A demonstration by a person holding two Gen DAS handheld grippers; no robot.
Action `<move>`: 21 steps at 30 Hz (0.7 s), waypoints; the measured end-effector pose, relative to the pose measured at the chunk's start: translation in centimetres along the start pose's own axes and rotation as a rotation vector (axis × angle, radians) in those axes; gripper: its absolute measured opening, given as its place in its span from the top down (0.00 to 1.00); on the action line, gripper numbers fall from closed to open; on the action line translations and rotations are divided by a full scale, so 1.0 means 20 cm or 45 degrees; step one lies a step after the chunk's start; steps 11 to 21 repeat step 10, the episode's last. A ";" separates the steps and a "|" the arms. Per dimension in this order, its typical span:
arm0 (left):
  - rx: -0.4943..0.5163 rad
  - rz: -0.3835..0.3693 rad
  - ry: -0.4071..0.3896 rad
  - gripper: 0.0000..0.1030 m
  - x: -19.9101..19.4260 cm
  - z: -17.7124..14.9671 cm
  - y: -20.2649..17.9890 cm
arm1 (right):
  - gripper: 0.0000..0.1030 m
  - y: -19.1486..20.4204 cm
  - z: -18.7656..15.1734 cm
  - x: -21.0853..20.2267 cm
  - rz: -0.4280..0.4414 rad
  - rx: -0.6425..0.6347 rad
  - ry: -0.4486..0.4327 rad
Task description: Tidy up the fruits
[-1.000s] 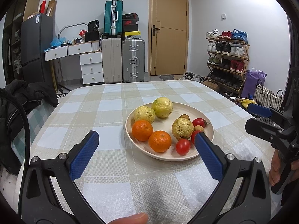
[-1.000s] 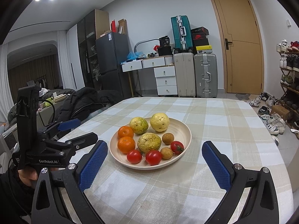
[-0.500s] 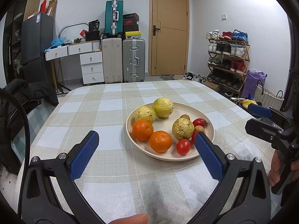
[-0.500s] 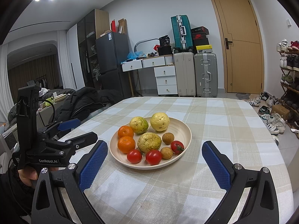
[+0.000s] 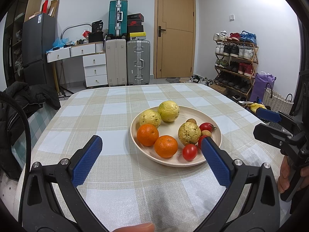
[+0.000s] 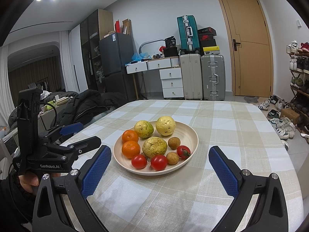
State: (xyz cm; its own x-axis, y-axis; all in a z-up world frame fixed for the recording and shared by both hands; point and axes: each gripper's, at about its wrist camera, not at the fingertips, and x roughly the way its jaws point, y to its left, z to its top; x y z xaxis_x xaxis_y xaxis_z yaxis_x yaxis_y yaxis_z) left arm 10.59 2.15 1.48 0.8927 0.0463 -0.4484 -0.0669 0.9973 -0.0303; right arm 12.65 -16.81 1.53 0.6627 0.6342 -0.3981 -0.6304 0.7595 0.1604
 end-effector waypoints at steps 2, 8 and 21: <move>0.000 -0.001 0.000 0.01 0.00 0.00 0.00 | 0.00 0.00 0.00 0.00 -0.001 0.000 0.000; -0.001 0.001 0.000 0.01 0.00 0.00 0.00 | 0.00 0.00 0.00 0.00 -0.001 -0.001 0.000; -0.001 0.001 0.000 0.01 0.00 0.00 0.00 | 0.00 0.00 0.00 0.00 0.000 0.001 0.002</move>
